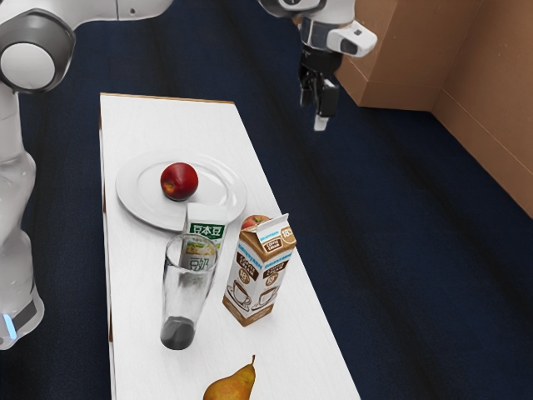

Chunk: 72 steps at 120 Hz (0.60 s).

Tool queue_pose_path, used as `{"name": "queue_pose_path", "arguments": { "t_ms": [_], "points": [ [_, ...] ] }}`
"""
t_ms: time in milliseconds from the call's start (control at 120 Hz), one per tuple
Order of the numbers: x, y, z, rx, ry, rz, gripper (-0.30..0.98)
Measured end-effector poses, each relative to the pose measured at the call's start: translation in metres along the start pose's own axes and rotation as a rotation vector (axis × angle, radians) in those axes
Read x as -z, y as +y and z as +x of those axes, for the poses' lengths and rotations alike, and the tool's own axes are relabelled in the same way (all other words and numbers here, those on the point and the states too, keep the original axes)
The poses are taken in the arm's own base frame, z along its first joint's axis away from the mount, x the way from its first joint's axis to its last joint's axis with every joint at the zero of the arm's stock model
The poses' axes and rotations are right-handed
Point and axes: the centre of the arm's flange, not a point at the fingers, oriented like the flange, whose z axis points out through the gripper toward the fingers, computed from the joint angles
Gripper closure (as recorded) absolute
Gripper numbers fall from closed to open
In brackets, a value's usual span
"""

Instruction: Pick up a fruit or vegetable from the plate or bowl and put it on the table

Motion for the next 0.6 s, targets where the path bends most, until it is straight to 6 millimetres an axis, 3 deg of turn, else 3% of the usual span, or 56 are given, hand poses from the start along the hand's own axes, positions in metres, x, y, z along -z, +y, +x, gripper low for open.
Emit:
{"name": "queue_pose_path", "arguments": {
  "t_ms": [267, 342, 392, 600],
  "points": [
    [0.001, -0.002, 0.001, -0.013, 0.008, 0.002, 0.00],
    [0.012, -0.004, 0.005, -0.012, 0.012, 0.009, 0.00],
    [0.005, -0.006, 0.011, -0.006, -0.009, 0.012, 0.00],
    [-0.008, -0.058, 0.010, 0.080, -0.063, 0.027, 0.00]
  ]
}}
